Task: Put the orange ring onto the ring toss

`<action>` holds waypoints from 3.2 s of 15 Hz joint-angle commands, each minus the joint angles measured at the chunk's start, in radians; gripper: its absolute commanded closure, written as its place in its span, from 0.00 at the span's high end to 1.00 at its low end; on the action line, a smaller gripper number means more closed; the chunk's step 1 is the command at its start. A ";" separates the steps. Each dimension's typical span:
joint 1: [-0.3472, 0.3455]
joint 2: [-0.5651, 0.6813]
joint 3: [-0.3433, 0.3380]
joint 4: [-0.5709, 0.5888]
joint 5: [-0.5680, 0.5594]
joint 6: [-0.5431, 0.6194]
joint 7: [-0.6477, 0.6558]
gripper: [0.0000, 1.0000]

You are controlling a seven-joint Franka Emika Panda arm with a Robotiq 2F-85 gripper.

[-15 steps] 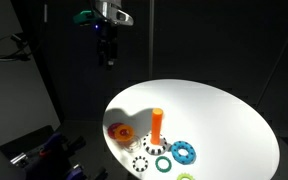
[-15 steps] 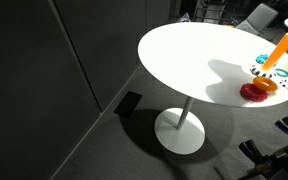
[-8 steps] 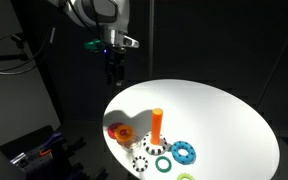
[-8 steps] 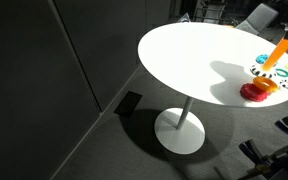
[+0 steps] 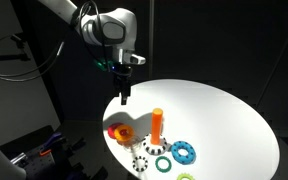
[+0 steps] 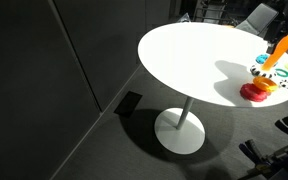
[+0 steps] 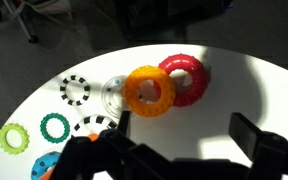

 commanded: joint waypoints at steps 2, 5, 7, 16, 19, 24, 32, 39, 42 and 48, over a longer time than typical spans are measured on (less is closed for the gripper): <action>-0.013 0.002 -0.026 -0.026 0.067 0.062 0.015 1.00; -0.021 -0.008 -0.040 -0.054 0.080 0.127 0.037 1.00; -0.025 -0.015 -0.047 -0.063 0.071 0.158 0.082 1.00; -0.022 0.052 -0.045 -0.038 0.078 0.170 0.045 1.00; -0.019 0.097 -0.045 -0.033 0.079 0.205 0.052 1.00; -0.012 0.152 -0.051 -0.053 0.068 0.255 0.067 1.00; 0.003 0.211 -0.063 -0.114 0.065 0.411 0.123 1.00; 0.017 0.243 -0.078 -0.134 0.068 0.463 0.146 1.00; 0.021 0.252 -0.084 -0.134 0.068 0.467 0.154 0.66; 0.027 0.238 -0.091 -0.136 0.064 0.464 0.159 0.18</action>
